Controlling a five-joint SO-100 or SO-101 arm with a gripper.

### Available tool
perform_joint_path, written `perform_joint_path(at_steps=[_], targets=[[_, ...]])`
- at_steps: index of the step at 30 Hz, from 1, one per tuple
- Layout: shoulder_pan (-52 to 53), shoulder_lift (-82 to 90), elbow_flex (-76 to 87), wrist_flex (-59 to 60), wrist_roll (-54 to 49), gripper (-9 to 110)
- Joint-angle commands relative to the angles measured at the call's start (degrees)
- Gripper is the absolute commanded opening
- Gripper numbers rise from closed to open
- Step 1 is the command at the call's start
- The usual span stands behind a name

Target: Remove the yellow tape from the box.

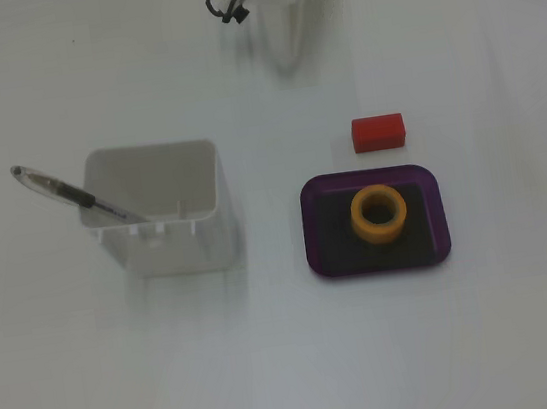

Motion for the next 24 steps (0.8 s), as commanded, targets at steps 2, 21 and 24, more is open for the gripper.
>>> perform_joint_path(at_steps=[2, 21, 24], targets=[[-2.9, 2.46, 0.62, -2.29, 0.35, -1], [-1.93, 2.29, -7.21, -1.67, -0.35, -1], [-1.93, 1.32, -14.5, -1.58, -0.35, -1]])
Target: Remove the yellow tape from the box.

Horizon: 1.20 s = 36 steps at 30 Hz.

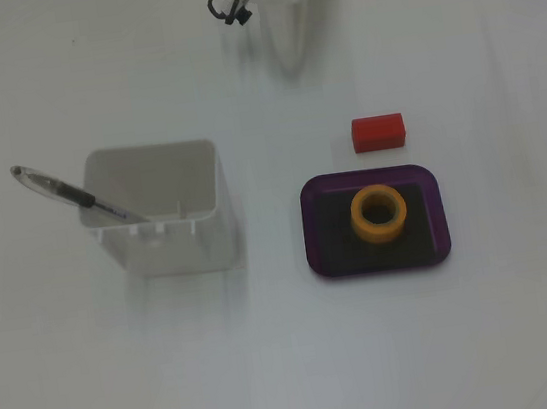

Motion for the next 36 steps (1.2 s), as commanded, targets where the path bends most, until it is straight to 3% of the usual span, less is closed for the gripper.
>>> perform_joint_path(at_steps=[1, 7, 14, 24, 36], targets=[[0.44, 1.49, -8.96, -0.18, -0.44, 0], [0.53, -3.16, -14.33, -0.09, -18.28, 0], [-0.44, -28.3, -27.16, 0.0, -24.52, 0], [-13.1, -73.92, -61.26, 7.29, -26.28, 9], [-13.01, -105.47, -90.0, 6.5, -23.12, 13]])
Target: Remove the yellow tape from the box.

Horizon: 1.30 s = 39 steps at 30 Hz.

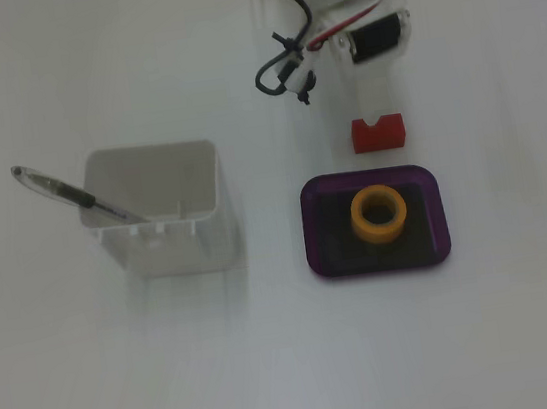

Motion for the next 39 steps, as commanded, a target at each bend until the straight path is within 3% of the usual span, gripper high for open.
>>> perform_joint_path(at_steps=[1, 21, 27, 32, 39], targets=[[0.44, -4.57, -8.96, -0.18, 1.93, 13], [0.44, -31.29, -32.43, 0.35, 1.49, 12], [0.44, -33.84, -33.13, -0.18, 1.32, 12], [0.44, -33.31, -35.07, 0.35, 1.85, -1], [0.35, -31.64, -44.56, 7.03, 1.93, -1]])
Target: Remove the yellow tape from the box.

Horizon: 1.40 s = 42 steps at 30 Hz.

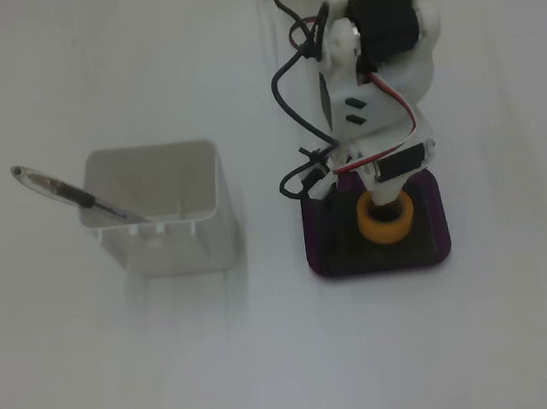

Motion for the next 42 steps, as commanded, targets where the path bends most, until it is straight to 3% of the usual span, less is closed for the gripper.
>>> perform_joint_path(at_steps=[1, 9, 17, 28, 42], targets=[[-0.18, 4.22, -9.4, 6.68, 0.53, -1], [0.0, 17.31, -23.73, 22.24, 1.58, -1], [3.52, 41.75, 12.22, 20.57, 3.87, -1], [2.99, 66.53, 64.86, -2.2, 3.16, -1], [2.99, 68.99, 83.85, -14.41, 3.16, -1]])
